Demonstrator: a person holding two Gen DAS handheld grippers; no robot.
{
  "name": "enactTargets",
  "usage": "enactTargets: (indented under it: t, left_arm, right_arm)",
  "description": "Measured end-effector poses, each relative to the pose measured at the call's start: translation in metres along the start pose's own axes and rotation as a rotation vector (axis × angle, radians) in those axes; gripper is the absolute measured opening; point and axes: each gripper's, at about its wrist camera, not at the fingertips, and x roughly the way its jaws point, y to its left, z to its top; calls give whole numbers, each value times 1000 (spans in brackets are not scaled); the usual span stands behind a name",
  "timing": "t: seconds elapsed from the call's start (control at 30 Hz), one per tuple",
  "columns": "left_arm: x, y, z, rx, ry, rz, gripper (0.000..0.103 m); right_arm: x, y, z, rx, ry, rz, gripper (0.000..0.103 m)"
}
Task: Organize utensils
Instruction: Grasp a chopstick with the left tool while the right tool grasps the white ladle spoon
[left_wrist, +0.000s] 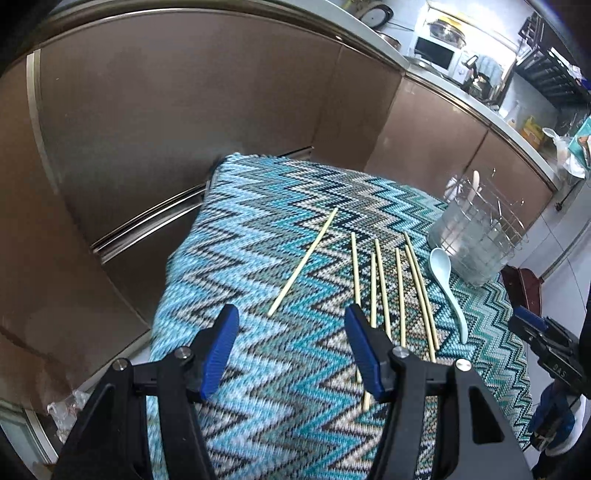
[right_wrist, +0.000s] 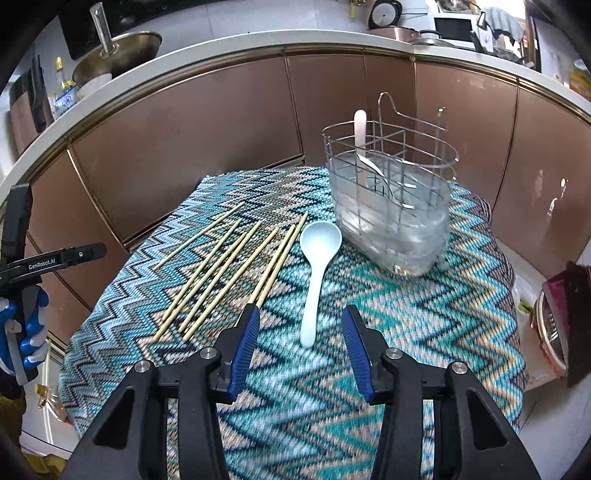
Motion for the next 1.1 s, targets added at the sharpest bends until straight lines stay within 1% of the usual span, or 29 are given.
enactTargets:
  t: [0.17,0.27,0.37,0.43,0.5,0.67,0.77,0.83,0.9,1.1]
  left_arm:
    - [28,-15,19,49,26,-28,57]
    - [46,-27,26,58,64,-93,57]
    - [65,-42,32,67,109,-134,57]
    - [78,-50,39,63,140,-160,54]
    - [90,-56,45,58,166,-172,49]
    - [119,-65,57,47,230,-170,41]
    - [133,-68,60,46,262,-165,37]
    - [139,-67,61,42,278,-165,35]
    - [146,-69,63,43,293,-155,31]
    - [163,-74,70,50,328,-150,25]
  right_arm:
    - [26,-9,14,12,23,-7,45]
    - [41,-14,19,22,37,-4,44]
    - [57,-18,23,31,52,-4,42]
    - [65,-21,26,33,55,0,40]
    - [71,-22,29,34,54,3,38]
    - [85,-26,37,59,47,9,34]
    - [94,-27,39,69,53,10,34]
    - [102,-27,41,71,61,14,34]
    - [108,-25,41,64,71,12,34]
    - [123,-27,43,80,82,1,34]
